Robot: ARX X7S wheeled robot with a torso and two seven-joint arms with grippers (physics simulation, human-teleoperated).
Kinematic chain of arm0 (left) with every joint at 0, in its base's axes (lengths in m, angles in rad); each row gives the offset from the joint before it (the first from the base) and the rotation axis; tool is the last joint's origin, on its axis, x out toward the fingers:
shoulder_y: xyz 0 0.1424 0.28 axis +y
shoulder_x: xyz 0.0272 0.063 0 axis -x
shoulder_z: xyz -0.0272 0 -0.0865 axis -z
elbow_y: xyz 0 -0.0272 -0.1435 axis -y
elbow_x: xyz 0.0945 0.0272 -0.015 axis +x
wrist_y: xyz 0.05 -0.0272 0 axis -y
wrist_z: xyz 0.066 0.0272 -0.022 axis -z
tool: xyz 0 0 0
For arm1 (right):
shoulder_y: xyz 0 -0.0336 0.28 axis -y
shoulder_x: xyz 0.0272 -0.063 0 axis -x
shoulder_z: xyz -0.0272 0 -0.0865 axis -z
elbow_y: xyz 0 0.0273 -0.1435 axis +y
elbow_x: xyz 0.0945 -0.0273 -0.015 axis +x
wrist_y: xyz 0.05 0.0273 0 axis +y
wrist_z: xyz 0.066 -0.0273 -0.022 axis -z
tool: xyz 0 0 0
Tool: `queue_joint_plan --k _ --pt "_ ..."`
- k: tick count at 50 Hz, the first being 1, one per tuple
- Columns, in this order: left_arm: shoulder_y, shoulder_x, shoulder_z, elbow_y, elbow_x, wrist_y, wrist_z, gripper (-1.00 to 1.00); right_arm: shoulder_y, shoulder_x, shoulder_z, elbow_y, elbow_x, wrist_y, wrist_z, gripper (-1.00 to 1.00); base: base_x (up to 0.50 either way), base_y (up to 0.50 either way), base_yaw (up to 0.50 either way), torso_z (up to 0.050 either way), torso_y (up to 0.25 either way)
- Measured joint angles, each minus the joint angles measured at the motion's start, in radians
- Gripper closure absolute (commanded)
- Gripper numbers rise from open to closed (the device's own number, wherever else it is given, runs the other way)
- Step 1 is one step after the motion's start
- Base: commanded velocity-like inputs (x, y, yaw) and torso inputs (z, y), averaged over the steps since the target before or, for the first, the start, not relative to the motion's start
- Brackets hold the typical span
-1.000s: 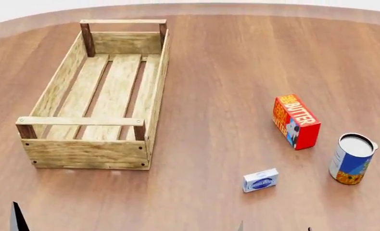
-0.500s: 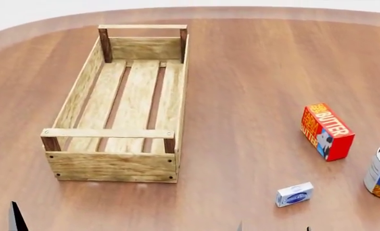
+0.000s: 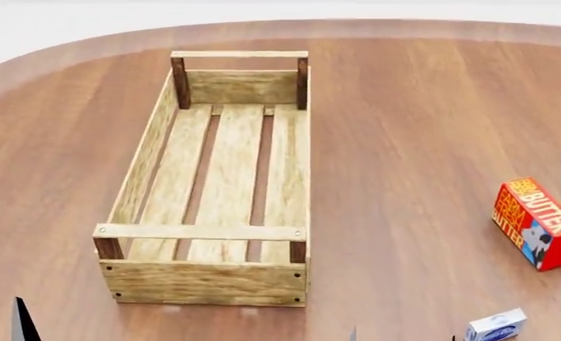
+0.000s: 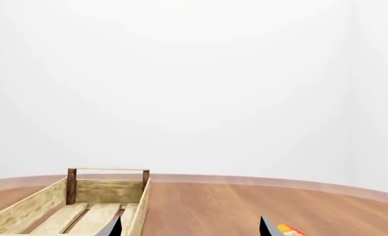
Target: Pick up the cream cheese and put it in the tray.
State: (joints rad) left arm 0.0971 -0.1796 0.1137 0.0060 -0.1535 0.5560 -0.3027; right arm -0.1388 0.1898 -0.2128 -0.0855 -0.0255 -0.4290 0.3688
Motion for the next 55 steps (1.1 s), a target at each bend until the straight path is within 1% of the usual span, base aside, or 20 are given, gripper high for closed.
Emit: queue_joint_plan --k 42,55 --pt "-0.003 -0.018 0.020 -0.003 -0.006 0.006 -0.025 -1.00 0.010 0.018 -0.022 0.005 0.007 0.003 0.025 -1.00 0.21 0.21 0.00 0.000 0.000" --pt "-0.003 -0.022 0.027 -0.005 -0.005 0.009 -0.031 -1.00 0.009 0.027 -0.030 -0.001 0.023 0.004 0.024 -1.00 0.25 0.07 0.00 0.000 0.000"
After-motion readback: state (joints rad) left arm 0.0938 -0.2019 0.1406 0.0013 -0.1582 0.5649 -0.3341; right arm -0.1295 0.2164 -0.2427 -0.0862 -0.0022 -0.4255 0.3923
